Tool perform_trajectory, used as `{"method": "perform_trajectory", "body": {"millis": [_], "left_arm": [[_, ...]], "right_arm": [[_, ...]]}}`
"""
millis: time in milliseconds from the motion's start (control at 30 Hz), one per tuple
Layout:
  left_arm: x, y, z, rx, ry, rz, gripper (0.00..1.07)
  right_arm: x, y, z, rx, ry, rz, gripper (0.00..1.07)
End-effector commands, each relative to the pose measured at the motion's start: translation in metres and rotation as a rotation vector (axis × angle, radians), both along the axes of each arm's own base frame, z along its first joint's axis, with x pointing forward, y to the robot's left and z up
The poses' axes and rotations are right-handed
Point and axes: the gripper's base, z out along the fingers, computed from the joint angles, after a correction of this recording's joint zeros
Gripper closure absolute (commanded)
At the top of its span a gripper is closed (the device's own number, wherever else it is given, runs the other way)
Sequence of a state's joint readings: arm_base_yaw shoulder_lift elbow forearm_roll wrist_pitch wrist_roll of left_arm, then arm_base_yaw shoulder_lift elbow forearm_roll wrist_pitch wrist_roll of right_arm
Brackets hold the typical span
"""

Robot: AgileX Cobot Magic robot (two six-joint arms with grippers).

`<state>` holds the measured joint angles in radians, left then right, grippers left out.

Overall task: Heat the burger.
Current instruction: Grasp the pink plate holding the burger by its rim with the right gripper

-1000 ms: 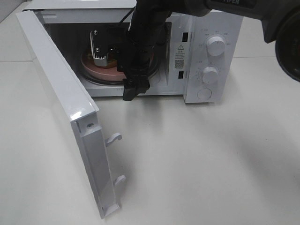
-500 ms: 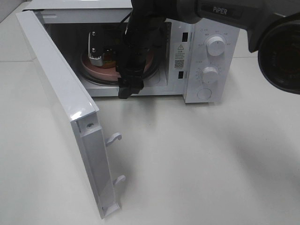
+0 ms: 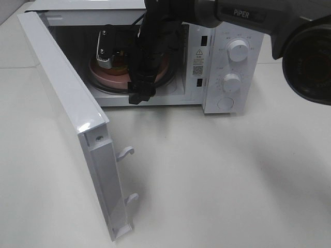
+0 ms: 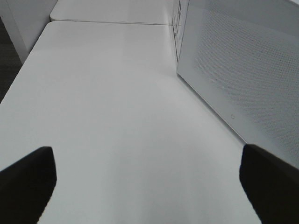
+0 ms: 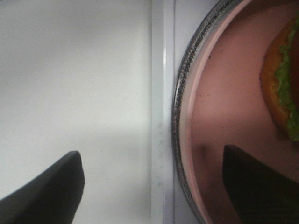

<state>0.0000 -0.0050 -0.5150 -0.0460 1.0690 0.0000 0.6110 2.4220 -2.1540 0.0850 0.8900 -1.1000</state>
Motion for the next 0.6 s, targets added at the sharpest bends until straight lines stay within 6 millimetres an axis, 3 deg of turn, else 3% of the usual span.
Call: {"method": "perform_trajectory", "body": {"millis": [33, 600], "left_arm": [[-0.0029, -0.0001, -0.0001, -0.001, -0.015, 0.001, 0.06], [-0.0029, -0.0001, -0.0001, -0.001, -0.015, 0.001, 0.06]], "right_arm": [[0.0046, -0.0019, -0.002, 0.007, -0.016, -0.015, 0.27], [0.0102, -0.0028, -0.002, -0.005, -0.079, -0.016, 0.28]]}}
